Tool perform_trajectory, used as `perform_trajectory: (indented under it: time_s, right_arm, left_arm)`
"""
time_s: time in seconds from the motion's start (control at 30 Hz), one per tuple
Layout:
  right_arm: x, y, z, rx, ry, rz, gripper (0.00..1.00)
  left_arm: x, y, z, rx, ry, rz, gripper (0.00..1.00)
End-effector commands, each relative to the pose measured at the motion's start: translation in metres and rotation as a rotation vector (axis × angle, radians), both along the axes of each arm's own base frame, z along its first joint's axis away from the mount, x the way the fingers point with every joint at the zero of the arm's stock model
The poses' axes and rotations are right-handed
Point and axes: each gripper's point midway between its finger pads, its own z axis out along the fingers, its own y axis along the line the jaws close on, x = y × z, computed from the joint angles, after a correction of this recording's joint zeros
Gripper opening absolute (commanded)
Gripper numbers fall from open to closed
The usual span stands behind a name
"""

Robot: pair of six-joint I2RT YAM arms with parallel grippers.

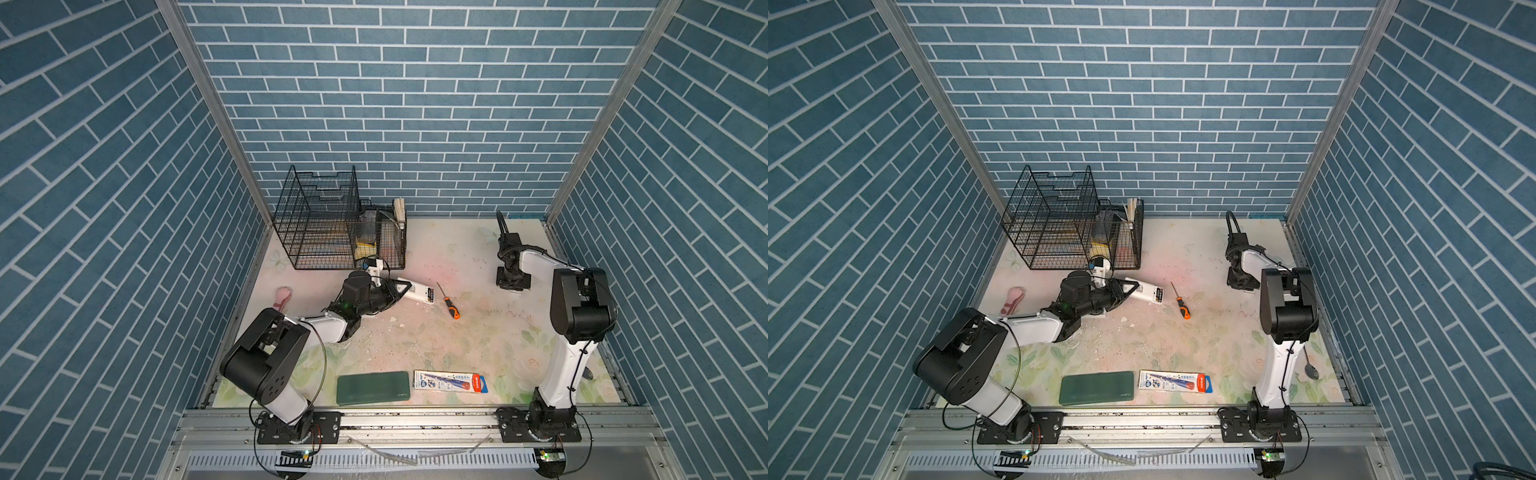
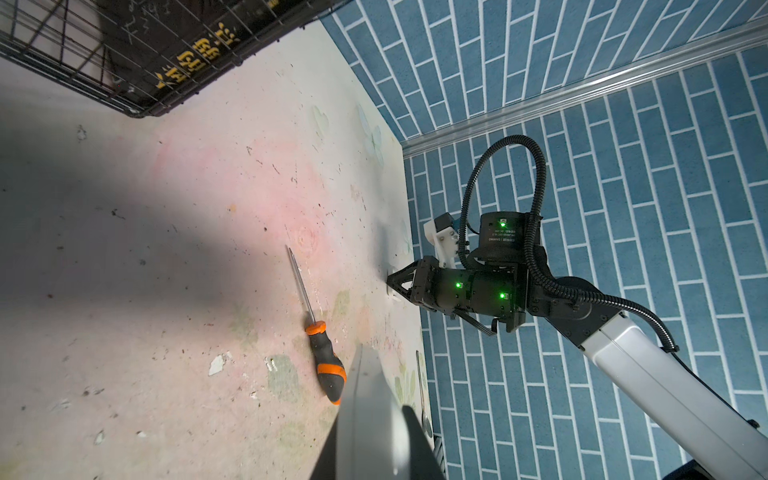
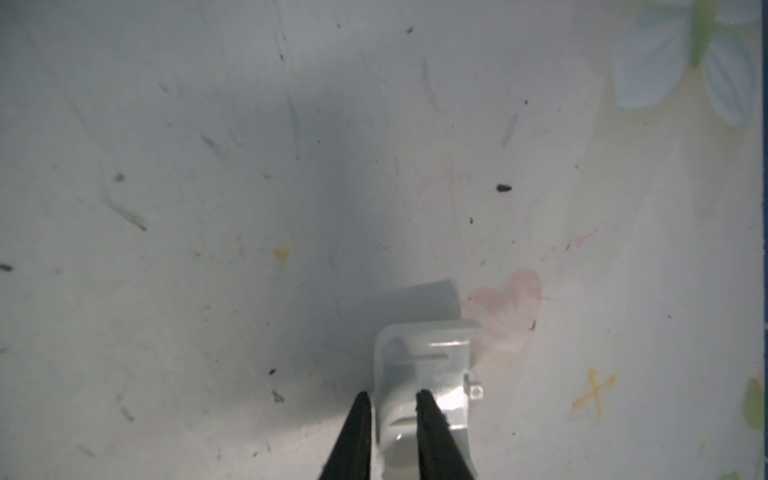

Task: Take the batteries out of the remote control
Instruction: 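Carry the battery cover away from the remote with the right gripper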

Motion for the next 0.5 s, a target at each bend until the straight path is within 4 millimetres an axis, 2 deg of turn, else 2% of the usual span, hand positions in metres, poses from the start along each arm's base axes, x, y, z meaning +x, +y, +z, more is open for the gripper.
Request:
perform_trajectory:
  time_s: [0.0,0.23,0.47]
  right_arm:
    - [0.005,0.002,0.006,0.011,0.005,0.021,0.24]
    - [0.0,0.008,0.033,0.051,-0.047,0.023,0.34]
    - [-0.021,0.028,0.068,0.118,-0.136,0.041,0.37]
  left_arm:
    - [-0.002,-0.002,0.013,-0.003,-0.04,-0.012,0.0]
    - [-0.002,0.001,0.002,0.065,-0.064,-0.018,0.0]
    - [-0.002,0.005,-0.014,0.133,-0.066,-0.02,0.0]
